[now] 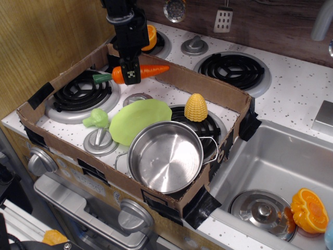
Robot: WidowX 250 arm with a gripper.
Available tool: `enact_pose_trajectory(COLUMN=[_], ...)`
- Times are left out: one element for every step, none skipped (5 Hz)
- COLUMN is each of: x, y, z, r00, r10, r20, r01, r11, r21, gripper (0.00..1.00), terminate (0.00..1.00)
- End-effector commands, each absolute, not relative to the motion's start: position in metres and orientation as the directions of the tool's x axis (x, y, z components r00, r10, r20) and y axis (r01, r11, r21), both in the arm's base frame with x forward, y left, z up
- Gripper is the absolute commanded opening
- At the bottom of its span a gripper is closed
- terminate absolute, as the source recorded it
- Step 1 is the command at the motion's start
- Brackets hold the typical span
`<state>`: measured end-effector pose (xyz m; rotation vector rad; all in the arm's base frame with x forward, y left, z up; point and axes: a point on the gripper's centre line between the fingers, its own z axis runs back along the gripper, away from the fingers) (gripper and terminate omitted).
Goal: Take carrot off plate
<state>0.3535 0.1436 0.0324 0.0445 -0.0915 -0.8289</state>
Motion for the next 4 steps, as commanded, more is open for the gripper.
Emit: enact_pose_trajectory(x=[0.359, 0.357, 0.358, 0.362], y=[0.151, 0.147, 0.139, 0.128], z=[0.032, 0.033, 0.049, 0.074], r00=[0.703, 0.722, 0.723, 0.731], r10=[-0.705, -0.686, -0.689, -0.682], r20=[0.092, 0.092, 0.052, 0.011], r01=[0.695, 0.674, 0.673, 0.661], r11=[0.709, 0.727, 0.719, 0.712], r21=[0.118, 0.134, 0.177, 0.238], gripper=[0.00, 1.00, 1.00, 1.00], terminate=[0.00, 0.00, 0.00, 1.00])
